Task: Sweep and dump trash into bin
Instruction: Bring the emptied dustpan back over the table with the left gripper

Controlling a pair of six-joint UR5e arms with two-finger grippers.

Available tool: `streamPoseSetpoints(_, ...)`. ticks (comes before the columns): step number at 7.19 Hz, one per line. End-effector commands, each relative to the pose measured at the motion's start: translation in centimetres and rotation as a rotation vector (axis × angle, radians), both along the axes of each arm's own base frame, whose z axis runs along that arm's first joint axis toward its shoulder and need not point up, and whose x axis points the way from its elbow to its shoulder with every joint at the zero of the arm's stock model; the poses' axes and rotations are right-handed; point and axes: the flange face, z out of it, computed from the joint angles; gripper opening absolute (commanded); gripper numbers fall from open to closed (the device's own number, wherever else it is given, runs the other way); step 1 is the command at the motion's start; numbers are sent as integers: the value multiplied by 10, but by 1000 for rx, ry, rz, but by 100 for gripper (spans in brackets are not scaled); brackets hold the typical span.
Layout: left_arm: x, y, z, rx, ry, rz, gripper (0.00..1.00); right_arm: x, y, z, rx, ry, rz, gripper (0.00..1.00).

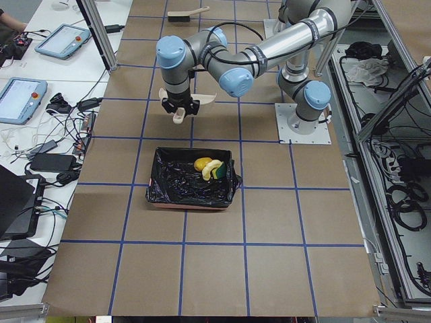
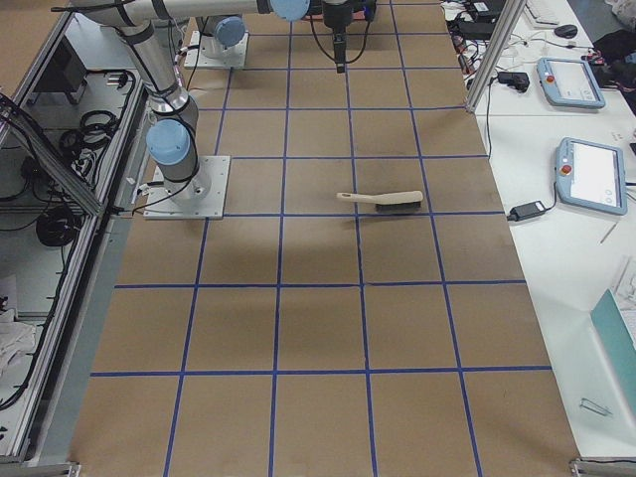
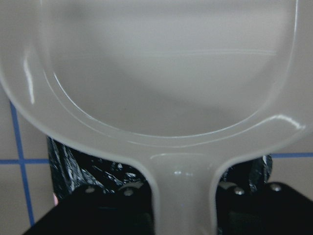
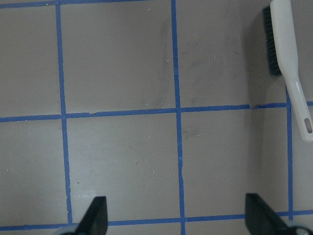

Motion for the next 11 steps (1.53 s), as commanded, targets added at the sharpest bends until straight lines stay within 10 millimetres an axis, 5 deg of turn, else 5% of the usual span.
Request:
streamPoseSetpoints(1, -78, -49, -42, -21, 50, -50, 0, 0, 0, -2, 4, 1, -4, 100)
streamPoseSetpoints(3, -95, -94, -123, -8, 88, -26, 0, 0, 0, -1, 3, 2, -6, 100)
streamPoseSetpoints(6, -160, -127, -199, 16, 79, -67, 0, -1, -1, -1, 3, 2, -9, 100)
streamPoseSetpoints(8, -180, -131, -223, 28, 81, -93, 0, -1, 0, -2, 4, 2, -9, 100)
streamPoseSetpoints(11, -181, -130, -227, 38, 84, -96, 0, -1, 0, -3, 6, 2, -9, 100)
